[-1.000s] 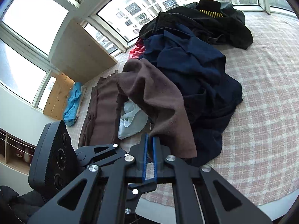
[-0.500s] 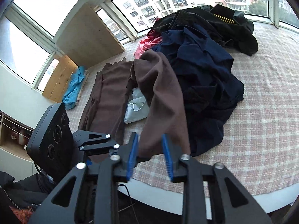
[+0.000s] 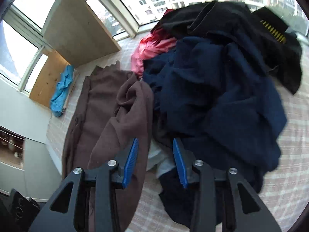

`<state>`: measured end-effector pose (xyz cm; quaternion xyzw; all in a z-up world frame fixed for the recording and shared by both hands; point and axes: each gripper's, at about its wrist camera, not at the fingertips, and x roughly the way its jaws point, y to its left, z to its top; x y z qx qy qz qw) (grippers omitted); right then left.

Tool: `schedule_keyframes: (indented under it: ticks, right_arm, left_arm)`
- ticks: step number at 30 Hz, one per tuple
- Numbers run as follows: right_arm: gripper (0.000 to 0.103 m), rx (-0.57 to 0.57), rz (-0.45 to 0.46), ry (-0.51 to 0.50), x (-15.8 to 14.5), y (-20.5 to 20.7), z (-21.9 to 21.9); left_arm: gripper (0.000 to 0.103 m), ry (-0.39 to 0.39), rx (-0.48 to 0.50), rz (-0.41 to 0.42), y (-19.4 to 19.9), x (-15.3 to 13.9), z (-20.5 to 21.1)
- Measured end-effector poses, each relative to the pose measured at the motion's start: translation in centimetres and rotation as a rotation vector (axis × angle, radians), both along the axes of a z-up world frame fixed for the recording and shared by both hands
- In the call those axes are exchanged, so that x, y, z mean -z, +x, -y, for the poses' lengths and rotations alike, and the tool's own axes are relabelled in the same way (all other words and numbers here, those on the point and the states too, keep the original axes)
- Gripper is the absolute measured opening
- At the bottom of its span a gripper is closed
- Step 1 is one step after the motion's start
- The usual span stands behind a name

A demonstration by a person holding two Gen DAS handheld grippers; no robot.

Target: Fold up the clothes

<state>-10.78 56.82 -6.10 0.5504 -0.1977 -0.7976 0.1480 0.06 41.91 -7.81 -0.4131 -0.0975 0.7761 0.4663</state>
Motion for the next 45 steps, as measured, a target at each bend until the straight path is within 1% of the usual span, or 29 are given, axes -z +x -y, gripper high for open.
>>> schedule_keyframes:
  ticks: [2,3,4,6,7,9,11,12,13,14,15,18,21,22,24,26,27,28,30,32,33,35,36,37,38,39,40,43,45]
  right_arm:
    - [0.035,-0.055,0.033,-0.072,1.2,-1.3,0.9]
    - [0.013,-0.082,0.027,-0.053,1.2,-1.5,1.4]
    - [0.001,-0.103,0.023,-0.024,1.1,-1.6,1.9]
    - [0.001,-0.128,0.021,0.046,0.7,-1.4,2.2]
    - [0.001,-0.140,0.015,0.052,0.3,-1.2,2.0]
    - [0.001,-0.125,-0.011,0.093,-0.9,-0.5,0.9]
    - [0.003,-0.098,-0.068,0.155,-2.4,0.0,-0.3]
    - [0.011,-0.090,-0.087,0.162,-3.0,0.0,-0.7]
    - [0.032,-0.094,-0.085,0.151,-3.3,-0.2,-0.8]
    - [0.041,-0.102,-0.084,0.138,-3.4,-0.6,-0.7]
    - [0.045,-0.107,-0.095,0.135,-3.5,-1.1,-0.3]
    - [0.045,-0.132,-0.089,0.189,-2.1,-3.4,2.0]
    - [0.045,-0.148,-0.050,0.260,-0.1,-5.8,4.2]
    - [0.045,-0.145,-0.035,0.282,0.6,-6.3,4.7]
    - [0.044,-0.127,-0.009,0.307,1.7,-6.9,5.0]
    - [0.030,-0.084,0.004,0.306,2.1,-6.9,4.7]
    - [0.008,-0.059,0.009,0.292,1.9,-6.7,4.3]
    - [0.007,-0.037,0.015,0.270,1.7,-6.5,3.9]
    - [0.007,0.003,0.013,0.265,0.8,-5.3,3.3]
    - [0.006,0.044,0.000,0.258,-0.5,-3.8,2.7]
    - [0.005,0.086,-0.022,0.250,-1.3,-2.9,2.1]
    - [0.005,0.204,-0.071,0.352,-2.4,-1.4,0.7]
    - [0.009,0.245,-0.069,0.404,-2.5,-1.1,0.0]
    - [0.023,0.270,-0.025,0.383,-2.2,-1.0,-1.0]
    - [0.028,0.286,0.036,0.301,-1.6,-0.8,-1.9]
    - [0.030,0.290,0.068,0.208,-1.1,-0.2,-2.4]
    - [0.030,0.279,0.064,0.164,-0.9,0.8,-2.3]
    - [0.034,0.236,0.025,0.205,0.0,4.6,-0.8]
    - [0.036,0.242,0.040,0.202,1.7,7.6,0.0]
  left_arm:
    - [0.004,-0.004,-0.001,-0.002,0.0,0.0,-0.1]
    - [0.004,-0.011,0.010,0.005,-0.1,0.2,-0.2]
    - [0.004,-0.038,0.021,0.010,-0.1,0.5,-0.2]
    - [0.008,-0.094,0.044,0.019,-0.1,1.1,-0.3]
    - [0.014,-0.125,0.048,0.024,-0.3,1.4,-0.1]
    - [0.015,-0.167,0.048,0.034,-0.6,2.0,1.1]
    - [0.015,-0.220,0.044,0.032,-1.4,2.2,2.9]
    - [0.015,-0.256,0.040,0.024,-2.1,2.3,4.1]
    - [0.015,-0.291,0.031,0.013,-2.9,2.3,5.2]
    - [0.015,-0.317,0.019,0.007,-4.4,2.3,6.2]
    - [0.015,-0.342,0.008,0.002,-6.0,2.2,7.1]
    - [0.015,-0.393,-0.036,-0.023,-12.1,2.2,9.4]
    - [0.015,-0.453,-0.035,-0.086,-19.1,3.0,9.9]
    - [0.015,-0.442,-0.028,-0.081,-21.3,3.4,10.0]
    - [0.015,-0.405,-0.024,-0.033,-26.0,4.9,10.3]
    - [0.015,-0.428,-0.020,-0.020,-29.9,7.1,9.8]
    - [0.015,-0.463,-0.021,-0.017,-31.5,8.4,9.5]
    - [0.015,-0.499,-0.023,-0.014,-33.0,9.8,9.3]
    - [0.015,-0.533,-0.047,0.046,-35.6,12.7,9.6]
    - [0.014,-0.550,-0.055,0.072,-36.7,14.6,9.9]
    - [0.014,-0.543,-0.046,0.053,-36.5,14.6,10.1]
    - [0.013,-0.529,-0.027,0.012,-36.1,14.6,10.3]
    - [0.013,-0.525,-0.018,0.000,-35.9,14.6,10.4]
    - [0.013,-0.517,-0.015,0.002,-36.0,14.5,10.5]
    - [0.013,-0.509,-0.012,0.006,-36.0,14.5,10.6]
    - [0.013,-0.501,-0.010,0.014,-36.1,14.4,10.7]
    - [0.013,-0.494,-0.008,0.022,-36.2,14.4,10.8]
    - [0.013,-0.484,0.002,0.018,-36.0,14.2,11.0]
    - [0.013,-0.479,0.006,0.015,-35.8,14.1,11.2]
